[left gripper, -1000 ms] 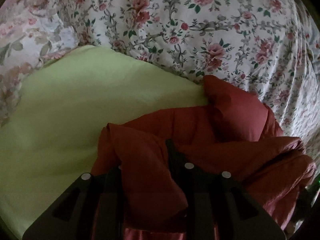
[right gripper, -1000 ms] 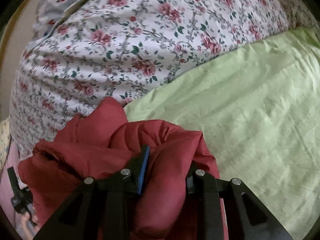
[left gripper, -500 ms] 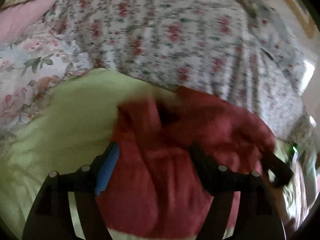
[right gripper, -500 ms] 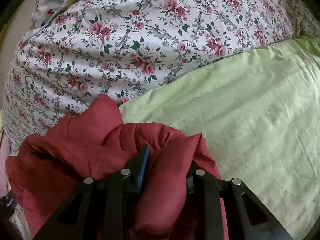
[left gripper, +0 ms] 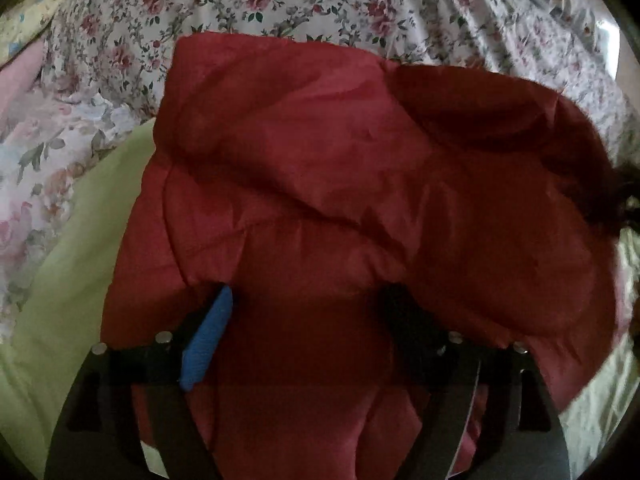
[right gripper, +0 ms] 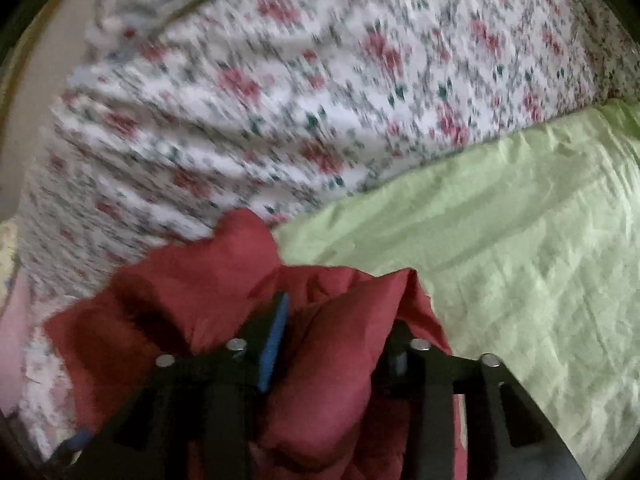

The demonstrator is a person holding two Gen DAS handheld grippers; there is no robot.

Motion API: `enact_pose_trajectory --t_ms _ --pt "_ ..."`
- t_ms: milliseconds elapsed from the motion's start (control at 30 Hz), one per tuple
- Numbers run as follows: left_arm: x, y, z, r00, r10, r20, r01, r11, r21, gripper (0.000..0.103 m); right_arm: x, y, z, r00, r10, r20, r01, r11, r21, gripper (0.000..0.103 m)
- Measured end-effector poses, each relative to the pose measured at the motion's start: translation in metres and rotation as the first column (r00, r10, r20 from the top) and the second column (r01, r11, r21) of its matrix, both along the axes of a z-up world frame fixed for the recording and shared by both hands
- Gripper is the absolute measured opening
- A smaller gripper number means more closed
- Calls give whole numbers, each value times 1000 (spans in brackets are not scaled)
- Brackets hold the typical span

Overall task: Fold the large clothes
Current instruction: 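Carry the held hem over the coat body toward the collar with both grippers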

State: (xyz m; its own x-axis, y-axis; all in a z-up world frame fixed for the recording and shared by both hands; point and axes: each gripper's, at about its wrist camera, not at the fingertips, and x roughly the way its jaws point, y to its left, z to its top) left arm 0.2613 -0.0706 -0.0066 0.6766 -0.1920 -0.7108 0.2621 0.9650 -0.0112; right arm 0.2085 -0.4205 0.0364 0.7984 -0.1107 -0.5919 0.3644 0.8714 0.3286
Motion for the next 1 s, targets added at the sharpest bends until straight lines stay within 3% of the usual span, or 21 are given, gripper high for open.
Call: enact_pose_trajectory --t_ms 67,167,367,467,667,767,1000 --pt "4 -3 -1 1000 11 0 -11 1000 3 84 -20 8 14 999 19 38 -18 999 -34 62" --pt "10 -1 -3 1000 22 -17 -22 1000 -11 86 -40 29 24 993 101 56 -96 992 -82 68" --pt "19 -4 -3 998 39 -39 -39 999 0 88 -24 77 -13 948 288 -134 -304 946 -117 70" --pt "19 0 4 998 30 -61 -32 999 -26 88 -4 77 -42 936 267 -228 -300 946 -125 69" --pt "10 33 26 997 28 -70 -35 994 -105 82 12 54 -60 952 213 -218 -230 972 -55 68" --pt "19 43 22 995 62 -74 -67 996 -65 82 14 59 -60 952 204 -228 -226 971 -74 68" --pt "50 49 -6 987 98 -130 -109 991 -82 98 23 60 -62 947 207 -247 -230 971 -68 68"
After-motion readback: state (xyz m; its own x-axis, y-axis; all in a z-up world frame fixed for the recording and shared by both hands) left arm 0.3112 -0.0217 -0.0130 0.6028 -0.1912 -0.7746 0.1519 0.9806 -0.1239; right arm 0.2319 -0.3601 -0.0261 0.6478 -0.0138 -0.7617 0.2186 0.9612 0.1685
